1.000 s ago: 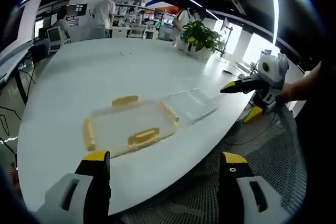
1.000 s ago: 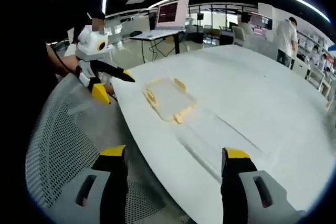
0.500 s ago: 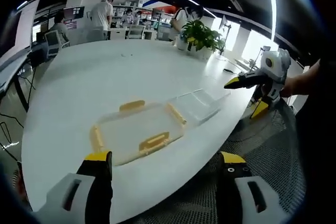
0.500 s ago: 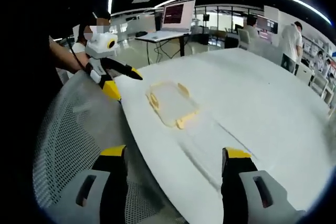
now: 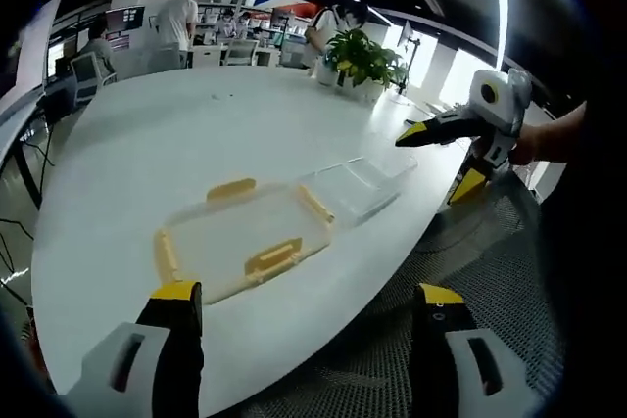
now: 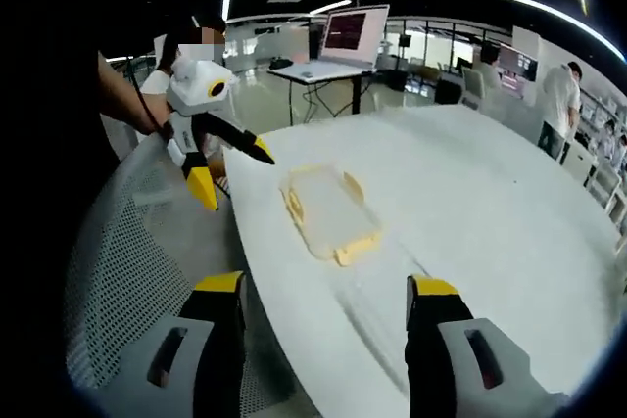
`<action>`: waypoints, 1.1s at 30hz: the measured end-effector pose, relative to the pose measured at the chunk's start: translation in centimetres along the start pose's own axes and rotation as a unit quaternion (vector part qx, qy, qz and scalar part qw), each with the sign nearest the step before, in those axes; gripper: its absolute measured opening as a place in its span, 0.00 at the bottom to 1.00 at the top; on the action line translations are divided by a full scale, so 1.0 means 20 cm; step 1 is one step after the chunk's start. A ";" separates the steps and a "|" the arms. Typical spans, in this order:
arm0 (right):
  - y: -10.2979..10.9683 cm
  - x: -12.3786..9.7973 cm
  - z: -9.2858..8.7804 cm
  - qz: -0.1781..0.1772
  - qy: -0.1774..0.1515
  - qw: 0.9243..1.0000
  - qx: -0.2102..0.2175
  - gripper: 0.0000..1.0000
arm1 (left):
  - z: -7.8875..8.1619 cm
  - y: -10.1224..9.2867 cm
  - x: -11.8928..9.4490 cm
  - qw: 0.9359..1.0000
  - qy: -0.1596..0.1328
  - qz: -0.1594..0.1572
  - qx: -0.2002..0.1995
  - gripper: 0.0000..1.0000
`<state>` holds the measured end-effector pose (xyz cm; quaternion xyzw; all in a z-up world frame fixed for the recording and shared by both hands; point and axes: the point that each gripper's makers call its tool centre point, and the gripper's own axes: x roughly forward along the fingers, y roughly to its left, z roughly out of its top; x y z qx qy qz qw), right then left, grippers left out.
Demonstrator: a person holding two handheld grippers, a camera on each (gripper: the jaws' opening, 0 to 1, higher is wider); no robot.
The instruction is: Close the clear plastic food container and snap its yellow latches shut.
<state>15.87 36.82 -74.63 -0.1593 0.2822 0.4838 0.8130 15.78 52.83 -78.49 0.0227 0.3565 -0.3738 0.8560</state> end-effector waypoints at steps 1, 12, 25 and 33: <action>-0.01 0.01 0.00 0.001 0.002 1.000 -0.001 0.63 | 0.00 0.00 0.00 1.000 0.003 -0.001 0.006 0.86; 0.01 0.07 0.05 0.028 0.005 0.999 -0.026 0.65 | 0.00 0.05 0.01 0.999 0.031 -0.011 0.036 0.97; 0.03 0.14 0.07 0.058 0.009 0.998 -0.025 0.83 | 0.00 0.16 0.01 0.992 0.077 -0.027 0.092 0.98; 0.04 0.17 0.05 0.073 0.027 0.996 -0.044 0.84 | -0.02 0.19 0.00 0.988 0.096 -0.033 0.120 0.98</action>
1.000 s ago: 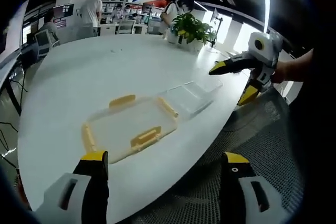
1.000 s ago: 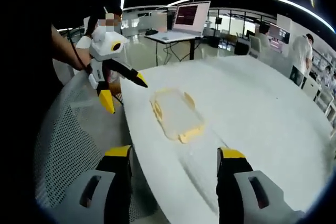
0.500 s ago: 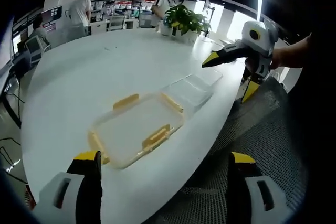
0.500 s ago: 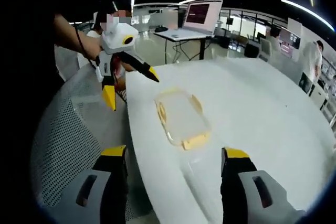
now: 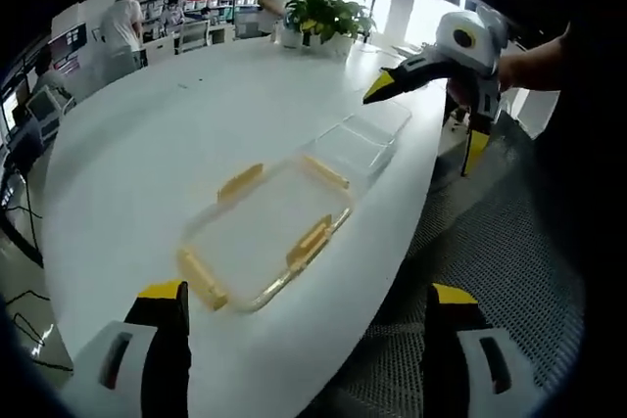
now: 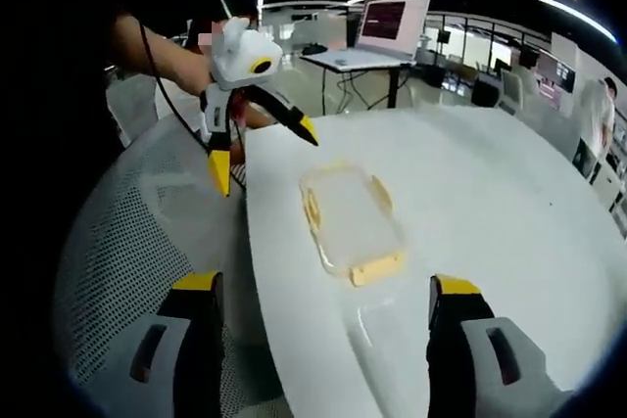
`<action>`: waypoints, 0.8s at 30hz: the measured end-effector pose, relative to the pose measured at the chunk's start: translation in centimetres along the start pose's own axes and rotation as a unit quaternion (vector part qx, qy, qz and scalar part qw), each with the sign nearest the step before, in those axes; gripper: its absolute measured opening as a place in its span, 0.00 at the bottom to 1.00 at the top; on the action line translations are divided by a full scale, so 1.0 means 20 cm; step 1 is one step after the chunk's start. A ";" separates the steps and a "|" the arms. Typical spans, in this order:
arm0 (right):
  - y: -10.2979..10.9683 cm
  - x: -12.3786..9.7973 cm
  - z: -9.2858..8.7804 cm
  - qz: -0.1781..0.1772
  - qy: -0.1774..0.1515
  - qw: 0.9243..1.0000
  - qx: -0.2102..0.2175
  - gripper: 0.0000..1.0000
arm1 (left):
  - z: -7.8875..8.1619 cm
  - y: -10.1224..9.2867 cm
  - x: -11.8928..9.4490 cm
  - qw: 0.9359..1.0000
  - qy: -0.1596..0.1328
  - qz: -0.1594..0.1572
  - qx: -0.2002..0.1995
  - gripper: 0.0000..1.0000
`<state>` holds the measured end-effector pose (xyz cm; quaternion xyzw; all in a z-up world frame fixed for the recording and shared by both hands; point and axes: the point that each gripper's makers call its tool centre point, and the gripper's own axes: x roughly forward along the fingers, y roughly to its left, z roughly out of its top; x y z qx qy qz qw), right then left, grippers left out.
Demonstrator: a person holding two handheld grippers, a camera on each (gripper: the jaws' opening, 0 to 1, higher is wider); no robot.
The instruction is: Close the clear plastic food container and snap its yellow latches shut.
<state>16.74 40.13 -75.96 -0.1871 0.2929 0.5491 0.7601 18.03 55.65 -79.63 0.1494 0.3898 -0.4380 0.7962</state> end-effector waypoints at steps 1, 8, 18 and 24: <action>0.00 0.00 0.00 0.000 0.002 1.000 -0.003 0.84 | -0.01 0.00 0.00 1.000 0.005 -0.002 0.003 0.98; -0.02 0.03 0.01 0.002 0.013 1.000 -0.013 0.80 | -0.05 0.02 0.00 0.999 0.029 -0.012 0.032 0.98; -0.08 0.09 0.03 -0.001 0.026 0.999 -0.027 0.76 | -0.09 0.07 0.00 0.997 0.056 -0.017 0.052 0.97; -0.08 0.12 0.03 0.006 0.036 0.999 -0.030 0.75 | -0.11 0.11 0.02 0.994 0.072 -0.022 0.073 0.96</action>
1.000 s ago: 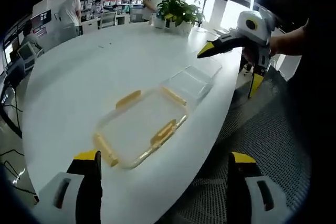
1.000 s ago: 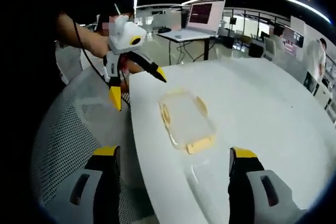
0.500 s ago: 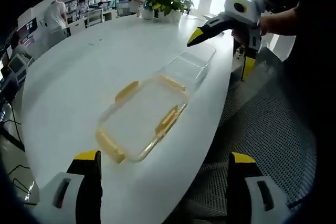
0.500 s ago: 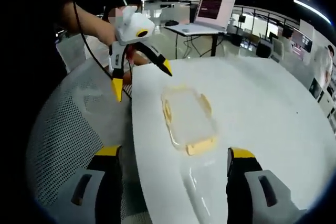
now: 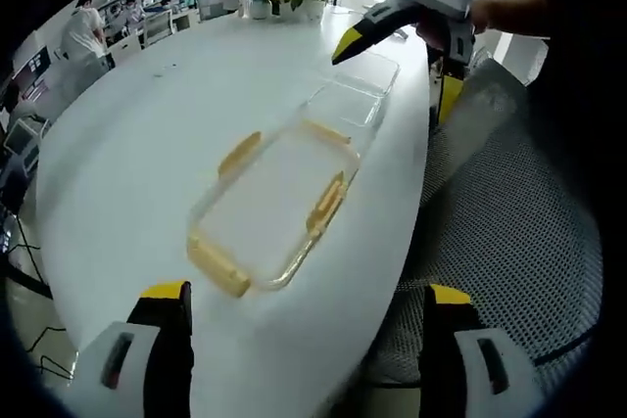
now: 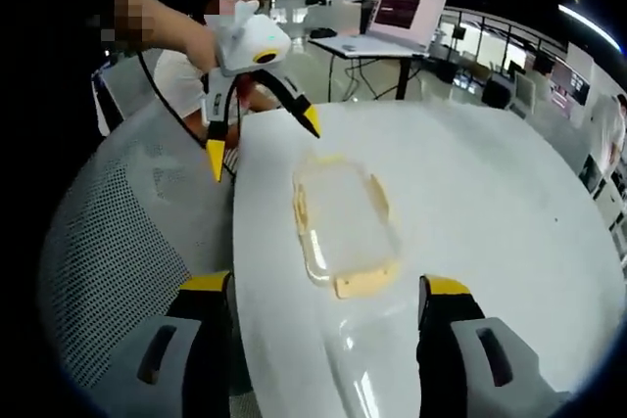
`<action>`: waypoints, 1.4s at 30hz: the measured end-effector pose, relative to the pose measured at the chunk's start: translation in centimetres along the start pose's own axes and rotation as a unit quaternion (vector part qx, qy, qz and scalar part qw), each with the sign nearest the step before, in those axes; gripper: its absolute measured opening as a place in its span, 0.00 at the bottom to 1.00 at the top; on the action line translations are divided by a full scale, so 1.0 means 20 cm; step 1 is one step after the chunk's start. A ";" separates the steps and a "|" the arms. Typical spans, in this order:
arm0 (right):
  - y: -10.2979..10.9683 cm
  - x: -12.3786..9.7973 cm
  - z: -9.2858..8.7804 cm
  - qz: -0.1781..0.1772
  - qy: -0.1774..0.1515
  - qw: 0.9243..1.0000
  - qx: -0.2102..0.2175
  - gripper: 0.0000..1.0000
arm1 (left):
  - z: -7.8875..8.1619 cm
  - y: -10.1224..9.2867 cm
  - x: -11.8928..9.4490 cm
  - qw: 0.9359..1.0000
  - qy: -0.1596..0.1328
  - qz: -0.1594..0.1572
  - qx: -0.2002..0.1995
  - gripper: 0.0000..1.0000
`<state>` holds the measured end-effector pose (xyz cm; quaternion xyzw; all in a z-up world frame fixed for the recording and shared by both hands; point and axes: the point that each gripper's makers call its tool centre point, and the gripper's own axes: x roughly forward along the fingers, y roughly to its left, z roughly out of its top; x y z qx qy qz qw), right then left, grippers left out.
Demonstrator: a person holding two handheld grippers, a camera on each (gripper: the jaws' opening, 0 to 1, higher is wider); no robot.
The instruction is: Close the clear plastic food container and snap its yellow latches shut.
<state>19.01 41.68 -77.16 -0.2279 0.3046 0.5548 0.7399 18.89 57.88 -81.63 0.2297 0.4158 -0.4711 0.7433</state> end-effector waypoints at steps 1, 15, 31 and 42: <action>0.00 0.01 0.00 0.000 0.001 1.000 -0.001 0.75 | 0.00 0.01 0.00 1.000 0.000 0.000 0.001 0.96; -0.05 0.07 -0.02 0.003 0.027 1.000 -0.005 0.71 | -0.01 0.11 0.02 1.000 0.018 -0.008 0.024 0.91; -0.09 0.14 -0.03 0.008 0.049 0.999 -0.010 0.70 | -0.02 0.19 0.06 0.996 0.047 -0.027 0.066 0.86; -0.12 0.18 -0.05 0.010 0.065 0.998 -0.018 0.68 | -0.02 0.22 0.09 0.993 0.064 -0.039 0.087 0.83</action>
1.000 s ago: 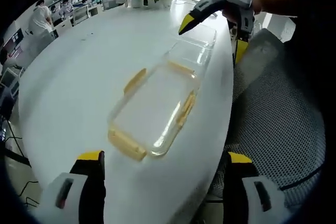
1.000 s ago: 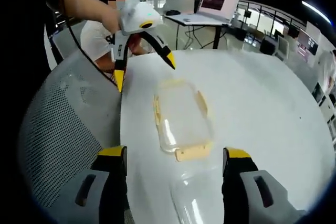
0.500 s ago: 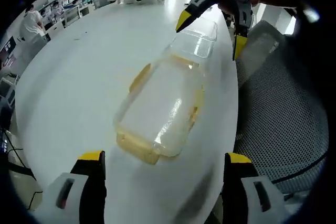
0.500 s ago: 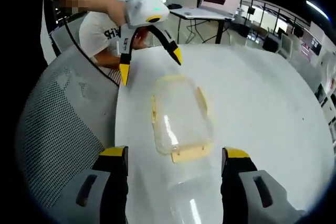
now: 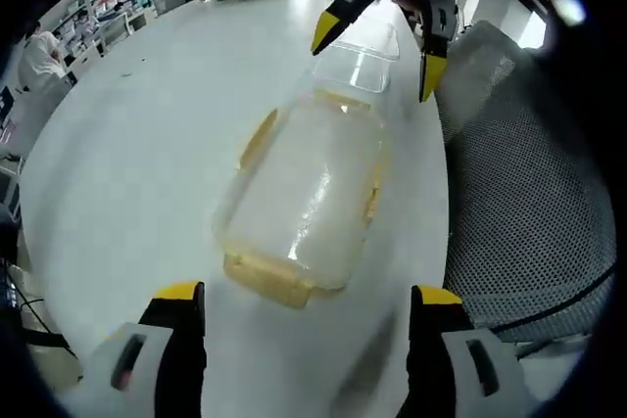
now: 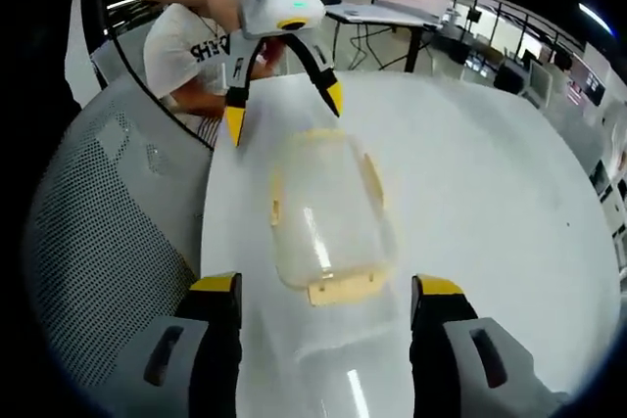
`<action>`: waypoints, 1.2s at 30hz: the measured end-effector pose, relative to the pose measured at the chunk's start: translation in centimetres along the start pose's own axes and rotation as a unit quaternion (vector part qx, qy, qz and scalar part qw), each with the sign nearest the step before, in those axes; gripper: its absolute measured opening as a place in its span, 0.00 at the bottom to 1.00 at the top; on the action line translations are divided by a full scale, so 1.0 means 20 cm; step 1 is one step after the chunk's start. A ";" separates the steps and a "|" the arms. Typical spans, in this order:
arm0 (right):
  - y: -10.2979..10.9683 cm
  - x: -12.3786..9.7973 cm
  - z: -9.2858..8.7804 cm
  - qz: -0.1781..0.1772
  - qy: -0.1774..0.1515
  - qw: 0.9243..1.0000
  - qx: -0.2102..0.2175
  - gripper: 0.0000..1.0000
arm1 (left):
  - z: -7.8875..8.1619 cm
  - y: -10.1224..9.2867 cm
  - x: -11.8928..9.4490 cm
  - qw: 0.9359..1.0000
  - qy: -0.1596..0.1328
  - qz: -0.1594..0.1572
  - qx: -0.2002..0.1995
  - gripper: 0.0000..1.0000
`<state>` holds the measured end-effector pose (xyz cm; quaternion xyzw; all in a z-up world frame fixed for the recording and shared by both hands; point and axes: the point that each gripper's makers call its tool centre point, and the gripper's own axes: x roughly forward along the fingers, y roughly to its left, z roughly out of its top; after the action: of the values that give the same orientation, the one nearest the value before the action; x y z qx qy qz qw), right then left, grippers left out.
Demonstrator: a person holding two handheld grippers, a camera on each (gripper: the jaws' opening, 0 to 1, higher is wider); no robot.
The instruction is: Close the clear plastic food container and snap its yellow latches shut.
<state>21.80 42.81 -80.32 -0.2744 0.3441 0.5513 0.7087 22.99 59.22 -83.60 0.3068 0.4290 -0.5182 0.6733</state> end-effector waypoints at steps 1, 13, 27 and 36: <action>0.00 0.01 0.00 0.003 0.002 1.000 0.000 0.67 | 0.00 0.00 0.00 1.000 0.004 0.000 0.004 0.82; -0.04 0.03 -0.02 0.005 0.020 1.000 -0.011 0.66 | -0.01 0.05 0.02 1.000 0.018 -0.005 0.022 0.80; -0.07 0.08 -0.03 0.009 0.055 0.998 -0.041 0.61 | 0.00 0.07 0.04 0.998 0.033 -0.011 0.053 0.73; -0.07 0.12 -0.06 0.018 0.084 0.995 -0.058 0.59 | 0.00 0.08 0.06 0.996 0.045 -0.021 0.070 0.68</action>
<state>23.34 42.92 -82.99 -0.3545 0.3749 0.5580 0.6499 24.69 59.14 -84.69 0.3676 0.4279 -0.5467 0.6187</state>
